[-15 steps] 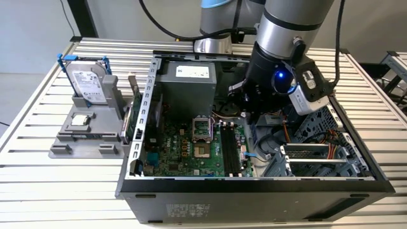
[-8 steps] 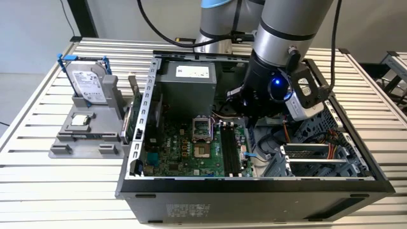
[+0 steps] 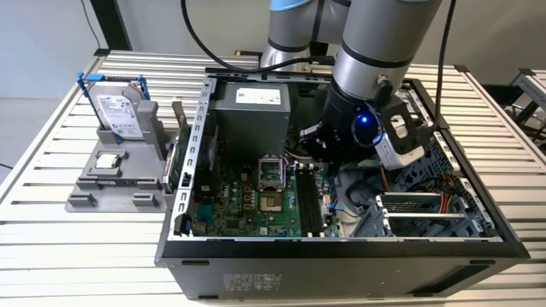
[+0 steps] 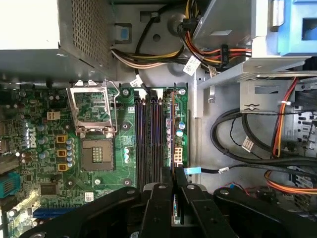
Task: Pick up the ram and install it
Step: 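Insert the ram into the slot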
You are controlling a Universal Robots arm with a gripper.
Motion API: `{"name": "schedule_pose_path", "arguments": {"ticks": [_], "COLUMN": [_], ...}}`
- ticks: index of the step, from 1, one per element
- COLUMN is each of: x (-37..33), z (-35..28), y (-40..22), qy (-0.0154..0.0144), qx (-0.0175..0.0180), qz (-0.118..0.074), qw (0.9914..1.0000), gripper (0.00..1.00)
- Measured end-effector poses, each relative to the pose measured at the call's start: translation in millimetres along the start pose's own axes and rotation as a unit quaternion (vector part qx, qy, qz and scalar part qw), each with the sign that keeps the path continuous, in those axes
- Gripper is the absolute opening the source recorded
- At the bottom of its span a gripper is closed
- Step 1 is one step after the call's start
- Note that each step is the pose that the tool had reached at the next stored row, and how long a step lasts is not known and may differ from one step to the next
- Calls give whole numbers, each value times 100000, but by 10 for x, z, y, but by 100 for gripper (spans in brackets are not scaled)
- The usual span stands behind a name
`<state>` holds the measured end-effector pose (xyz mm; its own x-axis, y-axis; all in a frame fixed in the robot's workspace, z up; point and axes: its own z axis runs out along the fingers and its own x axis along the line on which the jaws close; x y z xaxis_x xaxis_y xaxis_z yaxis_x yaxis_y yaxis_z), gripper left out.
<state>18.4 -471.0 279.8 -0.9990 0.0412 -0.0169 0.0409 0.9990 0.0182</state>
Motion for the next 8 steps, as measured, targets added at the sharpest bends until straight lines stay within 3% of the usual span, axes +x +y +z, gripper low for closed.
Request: {"name": "schedule_pose_path", "arguments": {"ticks": [8], "x": [5], "z": [145], "y": [-3], "qy": [1], "qx": [3], "qz": [-79], "qw": [100000], "gripper": [0]}}
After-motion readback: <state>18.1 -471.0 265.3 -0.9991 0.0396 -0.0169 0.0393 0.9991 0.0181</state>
